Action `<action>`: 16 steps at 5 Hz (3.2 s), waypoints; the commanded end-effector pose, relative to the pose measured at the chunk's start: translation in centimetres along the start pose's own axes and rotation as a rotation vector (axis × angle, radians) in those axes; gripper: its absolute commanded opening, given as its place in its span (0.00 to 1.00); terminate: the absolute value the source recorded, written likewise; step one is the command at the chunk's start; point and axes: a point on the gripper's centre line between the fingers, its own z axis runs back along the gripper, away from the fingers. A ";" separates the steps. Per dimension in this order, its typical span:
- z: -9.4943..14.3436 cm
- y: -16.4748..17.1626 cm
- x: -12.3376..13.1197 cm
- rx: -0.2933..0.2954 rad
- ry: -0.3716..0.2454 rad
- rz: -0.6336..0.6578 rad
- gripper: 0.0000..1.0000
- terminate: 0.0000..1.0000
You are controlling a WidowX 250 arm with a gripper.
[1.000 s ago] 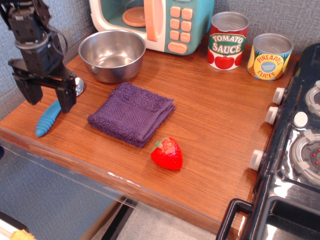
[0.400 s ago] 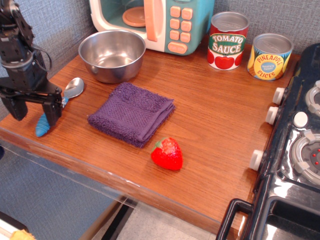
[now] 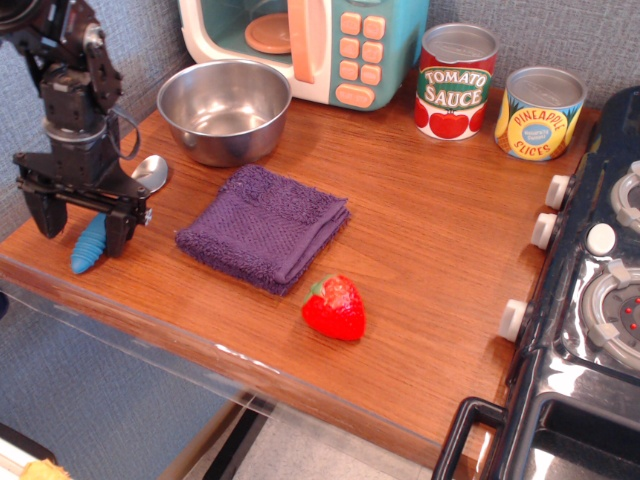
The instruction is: Put the spoon above the strawberry.
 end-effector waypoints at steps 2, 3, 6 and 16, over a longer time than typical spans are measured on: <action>0.5 -0.2 0.4 0.028 -0.009 0.018 0.00 0.00; 0.7 -0.3 0.5 0.014 -0.020 0.009 0.00 0.00; 6.2 -0.1 0.9 -0.070 -0.188 -0.002 0.00 0.00; 7.6 -23.9 6.2 -0.292 -0.094 -0.246 0.00 0.00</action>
